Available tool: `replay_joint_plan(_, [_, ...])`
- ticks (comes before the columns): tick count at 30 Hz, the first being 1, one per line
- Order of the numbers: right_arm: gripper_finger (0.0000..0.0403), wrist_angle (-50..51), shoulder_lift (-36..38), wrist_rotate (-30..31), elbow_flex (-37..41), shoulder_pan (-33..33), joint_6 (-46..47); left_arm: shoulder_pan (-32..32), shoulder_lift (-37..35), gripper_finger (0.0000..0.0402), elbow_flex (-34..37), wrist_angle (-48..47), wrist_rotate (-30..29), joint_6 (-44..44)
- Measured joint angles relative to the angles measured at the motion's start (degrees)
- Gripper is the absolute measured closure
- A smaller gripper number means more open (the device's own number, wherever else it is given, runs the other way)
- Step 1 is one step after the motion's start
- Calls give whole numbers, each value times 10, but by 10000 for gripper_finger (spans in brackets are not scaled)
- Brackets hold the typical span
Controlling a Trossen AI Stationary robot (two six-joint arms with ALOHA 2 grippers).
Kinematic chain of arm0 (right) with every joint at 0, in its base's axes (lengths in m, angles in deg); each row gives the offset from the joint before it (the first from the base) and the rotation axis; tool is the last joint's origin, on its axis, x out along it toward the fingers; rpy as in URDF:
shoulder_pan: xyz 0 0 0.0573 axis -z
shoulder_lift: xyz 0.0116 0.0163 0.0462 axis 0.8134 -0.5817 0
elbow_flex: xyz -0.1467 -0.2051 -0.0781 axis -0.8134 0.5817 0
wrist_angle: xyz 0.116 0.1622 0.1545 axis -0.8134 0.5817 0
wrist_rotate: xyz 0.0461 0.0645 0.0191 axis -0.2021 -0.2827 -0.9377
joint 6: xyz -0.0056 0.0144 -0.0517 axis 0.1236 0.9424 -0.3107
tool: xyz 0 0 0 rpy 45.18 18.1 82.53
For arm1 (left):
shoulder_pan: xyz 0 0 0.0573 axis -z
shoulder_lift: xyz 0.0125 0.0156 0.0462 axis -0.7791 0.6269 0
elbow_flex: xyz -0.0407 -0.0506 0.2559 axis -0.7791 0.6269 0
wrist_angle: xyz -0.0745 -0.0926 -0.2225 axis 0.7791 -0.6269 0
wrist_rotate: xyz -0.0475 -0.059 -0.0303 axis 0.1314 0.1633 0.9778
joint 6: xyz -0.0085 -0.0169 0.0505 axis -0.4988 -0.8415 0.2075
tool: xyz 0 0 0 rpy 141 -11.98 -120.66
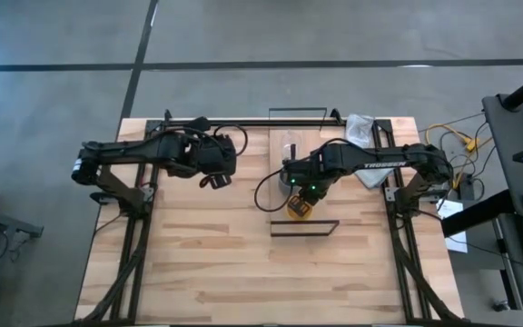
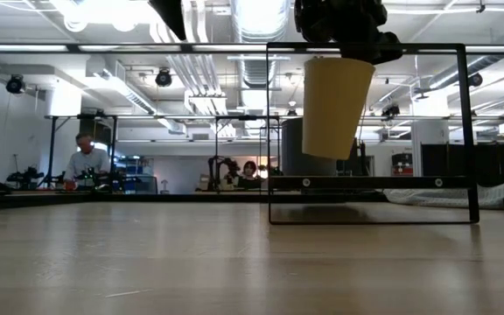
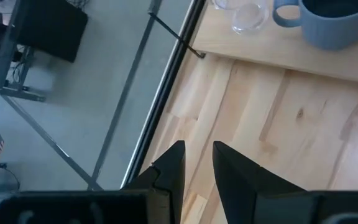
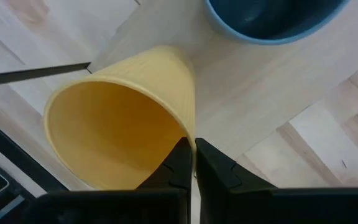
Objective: Stack small to large cups/mugs on shelf
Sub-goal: Put the yellow cup on the shelf
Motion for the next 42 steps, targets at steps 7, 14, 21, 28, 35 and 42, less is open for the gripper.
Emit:
replay_joint_plan(7, [394,-5,0,0,7,0,21,0,-22,334,0,0,-14,0])
replay_joint_plan(14, [394,-14,0,0,12,1,29,0,-33,334,0,0,-13,0])
replay_joint_plan(21, [394,-15,0,0,30,1,37,0,-35,334,0,0,-13,1])
replay_joint_plan(28, [394,-55,0,-10,46,1,40,0,-35,334,0,0,-13,3])
replay_joint_plan(35, [394,-69,-1,-15,56,1,41,0,-35,334,0,0,-13,5])
replay_joint_plan(42, [394,-69,-1,-15,56,0,41,0,-35,334,0,0,-13,5])
